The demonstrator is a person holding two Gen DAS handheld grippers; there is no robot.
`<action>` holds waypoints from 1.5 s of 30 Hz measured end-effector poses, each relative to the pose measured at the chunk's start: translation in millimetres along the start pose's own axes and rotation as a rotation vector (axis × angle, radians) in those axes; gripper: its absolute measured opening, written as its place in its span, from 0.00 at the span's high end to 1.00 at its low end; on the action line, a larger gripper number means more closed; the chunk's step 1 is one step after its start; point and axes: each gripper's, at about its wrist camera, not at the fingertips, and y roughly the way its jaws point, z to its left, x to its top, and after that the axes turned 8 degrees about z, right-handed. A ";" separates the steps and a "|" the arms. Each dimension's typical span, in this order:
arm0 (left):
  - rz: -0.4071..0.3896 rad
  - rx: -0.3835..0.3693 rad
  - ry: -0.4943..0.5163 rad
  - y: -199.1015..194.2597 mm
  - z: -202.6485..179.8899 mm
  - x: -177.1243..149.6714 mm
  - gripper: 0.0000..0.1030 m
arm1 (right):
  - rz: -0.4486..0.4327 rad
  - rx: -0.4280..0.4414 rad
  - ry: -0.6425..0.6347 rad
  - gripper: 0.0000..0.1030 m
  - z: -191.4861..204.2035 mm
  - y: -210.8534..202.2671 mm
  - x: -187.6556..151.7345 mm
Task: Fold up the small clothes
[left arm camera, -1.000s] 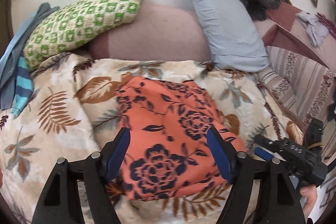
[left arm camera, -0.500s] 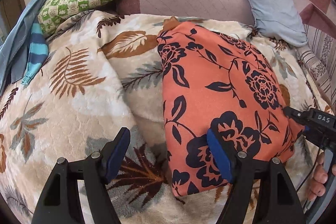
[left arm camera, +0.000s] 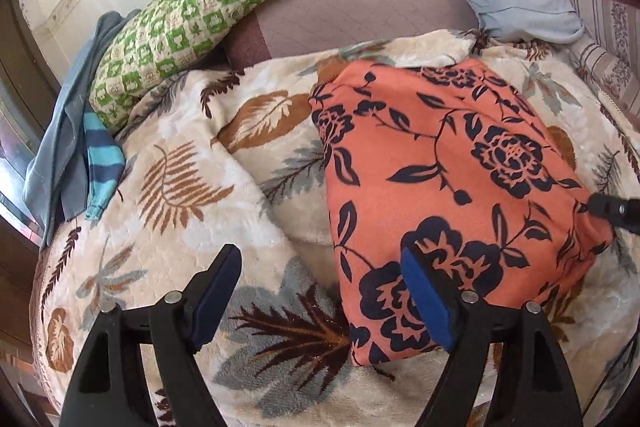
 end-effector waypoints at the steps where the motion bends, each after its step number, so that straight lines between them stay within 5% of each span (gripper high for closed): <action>1: -0.023 0.004 0.007 -3.9 -0.9 0.5 0.14 | -0.064 -0.008 0.021 0.76 -2.5 -11.4 2.9; 5: -0.046 -0.003 0.029 -1.7 -7.7 3.2 0.14 | -0.240 0.082 -0.017 0.76 2.5 -42.1 7.1; 9: 0.039 -0.006 0.025 28.4 -11.8 -3.8 0.13 | -0.066 0.250 -0.083 0.76 27.5 -4.7 11.6; 13: 0.074 -0.089 -0.057 37.0 3.2 -6.6 0.11 | 0.148 0.155 0.011 0.81 18.6 49.0 9.4; 22: 0.015 -0.032 -0.080 33.9 9.4 70.2 0.11 | 0.015 0.258 0.077 0.79 -1.7 14.9 13.9; 30: 0.213 -0.053 -0.099 119.8 -16.6 114.3 0.08 | -0.033 0.230 0.075 0.79 -4.4 4.4 21.5; 34: 0.286 -0.119 -0.198 136.0 -1.3 116.0 0.00 | -0.028 0.223 0.070 0.79 -5.1 8.0 24.0; 39: 0.160 -0.113 -0.186 92.5 10.0 94.0 0.00 | -0.055 0.220 0.058 0.79 -1.5 5.4 23.9; 45: -0.030 -0.097 -0.105 14.9 20.3 25.9 0.00 | -0.120 0.231 0.003 0.79 16.3 -5.4 21.8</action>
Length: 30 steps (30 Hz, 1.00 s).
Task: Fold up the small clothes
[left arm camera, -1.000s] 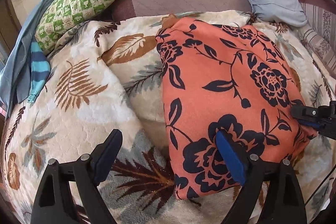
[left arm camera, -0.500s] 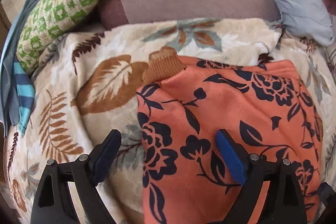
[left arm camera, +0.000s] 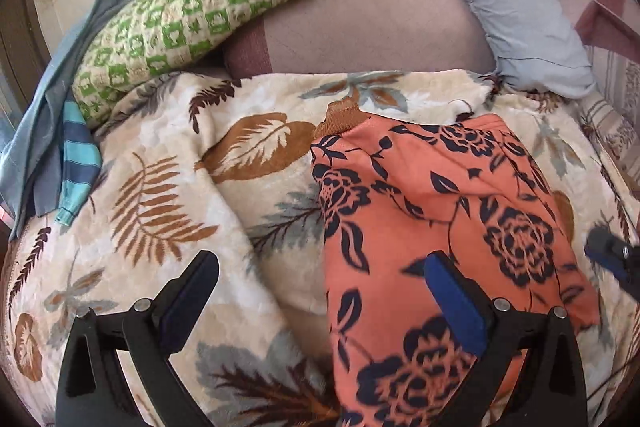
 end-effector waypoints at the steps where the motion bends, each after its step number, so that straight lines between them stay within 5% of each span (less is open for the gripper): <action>1: -0.021 0.014 0.021 -7.5 0.5 -11.6 0.00 | -0.008 0.001 -0.021 0.79 5.1 -0.4 0.3; 7: 0.045 0.055 0.119 16.5 -1.8 -50.8 0.00 | -0.018 0.007 -0.091 0.79 28.7 14.9 8.6; 10: -0.013 0.002 0.078 19.9 2.0 -65.4 0.00 | 0.010 -0.012 -0.121 0.79 35.6 34.2 14.7; 14: -0.044 -0.049 0.049 14.6 5.5 -57.1 0.00 | 0.034 -0.057 -0.119 0.79 39.1 56.3 31.1; 18: -0.132 -0.014 0.050 9.6 11.7 -48.3 0.00 | 0.024 -0.066 -0.090 0.79 41.2 66.4 54.1; 22: -0.073 -0.064 0.006 24.2 21.2 -40.8 0.00 | 0.112 -0.210 -0.052 0.78 26.9 101.3 67.1; 30: -0.079 -0.049 -0.002 19.8 20.1 -42.8 0.00 | 0.111 -0.261 -0.130 0.78 37.9 96.2 54.3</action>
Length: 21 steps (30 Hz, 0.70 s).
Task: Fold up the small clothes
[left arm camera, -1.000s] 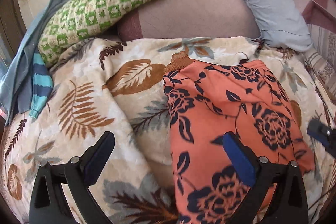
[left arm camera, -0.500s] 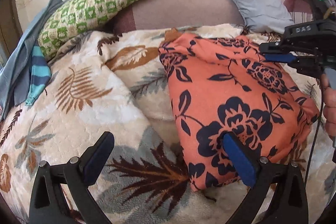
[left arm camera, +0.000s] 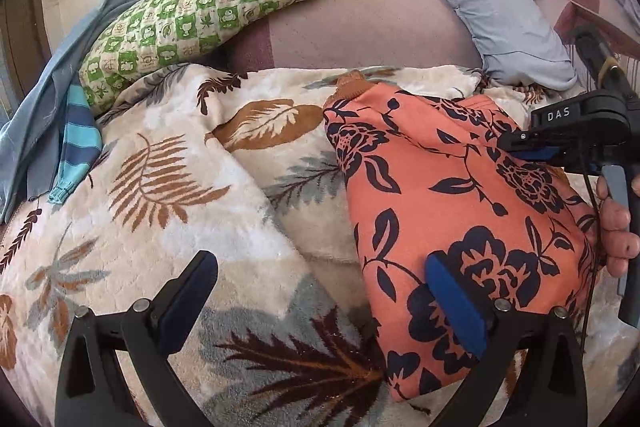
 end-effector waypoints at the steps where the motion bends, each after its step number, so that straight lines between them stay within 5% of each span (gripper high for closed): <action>1: -0.002 0.004 0.001 -1.4 -0.5 0.0 0.00 | -0.008 0.009 0.007 0.78 -1.3 -5.8 -2.3; 21: -0.100 0.109 -0.013 -50.3 -24.2 -12.1 0.00 | -0.138 0.089 -0.088 0.78 11.0 -112.5 -102.7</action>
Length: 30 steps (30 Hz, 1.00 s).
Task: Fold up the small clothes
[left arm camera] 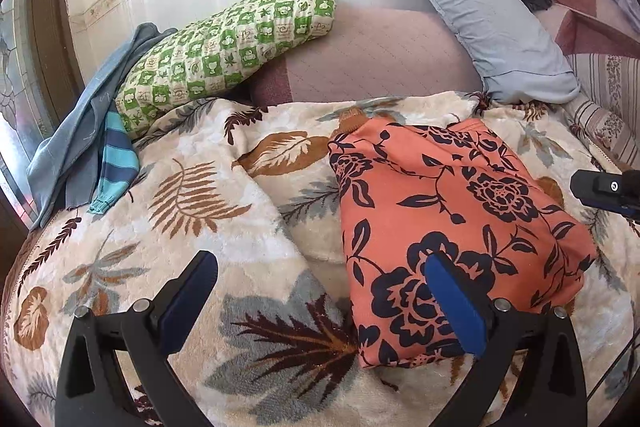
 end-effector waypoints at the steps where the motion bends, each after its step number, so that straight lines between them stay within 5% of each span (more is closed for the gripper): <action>1: 0.000 0.002 0.001 -2.2 -1.1 -1.3 0.00 | -0.011 -0.009 -0.018 0.78 3.0 -3.9 -5.2; 9: 0.016 0.026 -0.001 -6.5 -5.4 -15.9 0.00 | -0.013 -0.017 -0.026 0.78 -4.2 -17.0 -41.3; 19: 0.029 -0.025 0.031 -3.1 -7.9 -30.1 0.00 | 0.006 -0.058 0.043 0.78 -23.0 -1.6 -38.1; 30: 0.169 -0.108 -0.010 -34.6 -8.2 -59.2 0.00 | -0.023 -0.082 -0.005 0.78 -7.4 0.2 -30.0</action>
